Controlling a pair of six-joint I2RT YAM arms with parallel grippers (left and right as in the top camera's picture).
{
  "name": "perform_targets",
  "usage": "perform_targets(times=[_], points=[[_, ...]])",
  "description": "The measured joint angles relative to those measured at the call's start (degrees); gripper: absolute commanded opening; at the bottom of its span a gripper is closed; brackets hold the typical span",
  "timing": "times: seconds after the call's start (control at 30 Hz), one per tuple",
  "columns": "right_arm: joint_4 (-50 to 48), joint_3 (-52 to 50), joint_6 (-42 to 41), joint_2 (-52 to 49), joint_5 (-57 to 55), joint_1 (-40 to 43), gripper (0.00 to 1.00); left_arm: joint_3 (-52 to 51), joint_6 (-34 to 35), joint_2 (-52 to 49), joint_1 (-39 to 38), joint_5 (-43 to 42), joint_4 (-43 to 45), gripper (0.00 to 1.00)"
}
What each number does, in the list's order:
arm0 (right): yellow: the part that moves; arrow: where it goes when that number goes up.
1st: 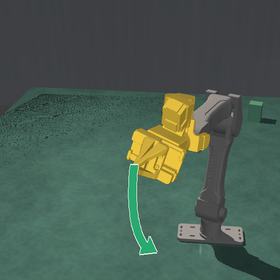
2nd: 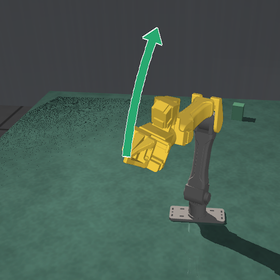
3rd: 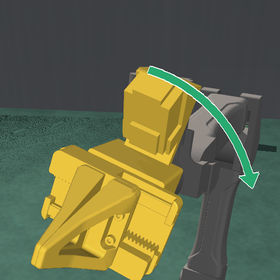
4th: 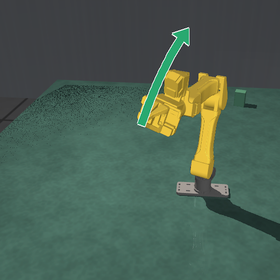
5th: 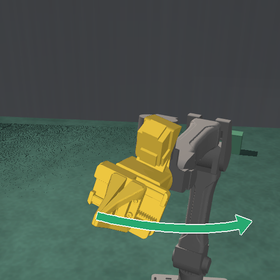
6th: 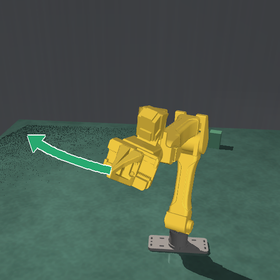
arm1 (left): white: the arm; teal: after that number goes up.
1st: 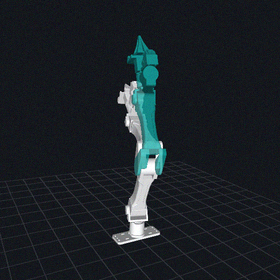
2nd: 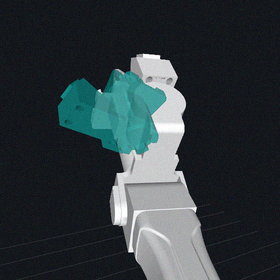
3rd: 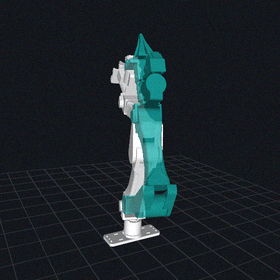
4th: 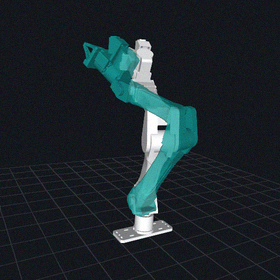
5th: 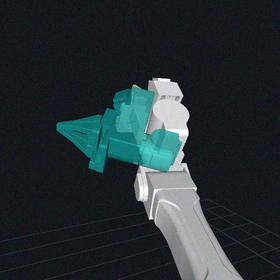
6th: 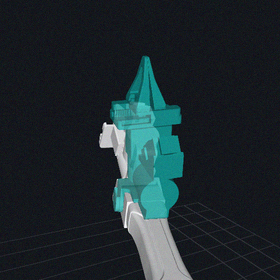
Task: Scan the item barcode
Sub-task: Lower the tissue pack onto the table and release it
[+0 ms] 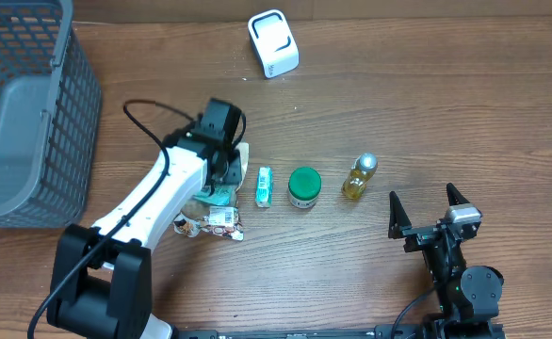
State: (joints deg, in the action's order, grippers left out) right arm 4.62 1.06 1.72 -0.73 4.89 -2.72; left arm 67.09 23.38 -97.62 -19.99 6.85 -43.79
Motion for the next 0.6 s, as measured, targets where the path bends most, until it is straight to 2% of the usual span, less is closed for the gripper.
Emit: perform_targets(times=[0.13,0.4,0.6], points=[[0.0,0.0,0.0,0.0,0.0,0.0,1.00,3.1,0.0,0.0,0.0,-0.3,-1.1,0.57],[0.0,0.0,0.0,0.0,0.0,0.0,1.00,3.2,-1.2,0.0,0.0,-0.7,-10.5,0.59],[0.0,0.0,0.0,0.0,0.0,0.0,1.00,3.1,-1.4,0.0,0.0,-0.7,-13.4,0.60]])
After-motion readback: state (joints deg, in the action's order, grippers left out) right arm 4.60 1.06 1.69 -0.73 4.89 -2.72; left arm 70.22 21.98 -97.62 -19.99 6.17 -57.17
